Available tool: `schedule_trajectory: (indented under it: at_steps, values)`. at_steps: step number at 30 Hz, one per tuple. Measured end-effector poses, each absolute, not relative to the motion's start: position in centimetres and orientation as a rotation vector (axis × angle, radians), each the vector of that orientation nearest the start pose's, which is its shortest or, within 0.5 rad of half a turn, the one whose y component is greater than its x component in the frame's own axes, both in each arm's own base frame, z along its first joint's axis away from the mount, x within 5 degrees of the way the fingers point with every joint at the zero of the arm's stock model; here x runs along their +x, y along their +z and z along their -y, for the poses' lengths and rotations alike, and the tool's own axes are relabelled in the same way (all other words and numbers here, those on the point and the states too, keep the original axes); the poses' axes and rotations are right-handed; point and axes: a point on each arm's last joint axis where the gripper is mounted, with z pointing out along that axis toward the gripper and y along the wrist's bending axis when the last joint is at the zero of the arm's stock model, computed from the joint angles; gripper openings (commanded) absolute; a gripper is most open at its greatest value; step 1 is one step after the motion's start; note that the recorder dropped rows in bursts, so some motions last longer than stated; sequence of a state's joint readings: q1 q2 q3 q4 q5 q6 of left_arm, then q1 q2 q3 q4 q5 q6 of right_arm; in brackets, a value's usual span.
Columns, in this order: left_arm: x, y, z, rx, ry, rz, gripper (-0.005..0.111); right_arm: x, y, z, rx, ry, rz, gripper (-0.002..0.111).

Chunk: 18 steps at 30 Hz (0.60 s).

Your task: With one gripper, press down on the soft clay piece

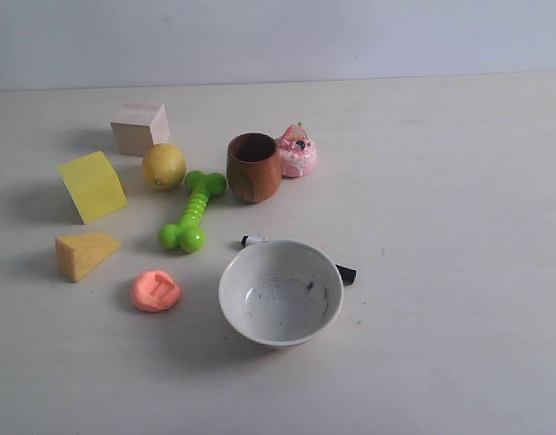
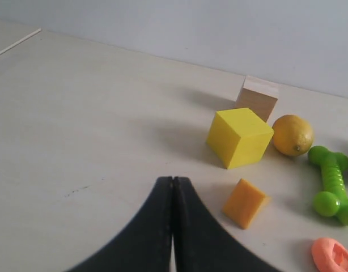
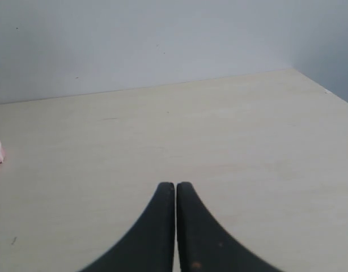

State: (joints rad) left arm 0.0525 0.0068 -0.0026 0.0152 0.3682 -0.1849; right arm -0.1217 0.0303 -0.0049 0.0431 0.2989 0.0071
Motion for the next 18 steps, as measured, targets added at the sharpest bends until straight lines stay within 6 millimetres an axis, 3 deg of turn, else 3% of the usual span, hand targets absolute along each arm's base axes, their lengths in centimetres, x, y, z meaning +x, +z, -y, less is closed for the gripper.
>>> schedule_trajectory:
  at_steps: [18]
  values:
    - [5.31, 18.04, -0.33, -0.195, -0.065, -1.848, 0.0, 5.6, 18.62, 0.57, 0.144, -0.041, -1.802, 0.002]
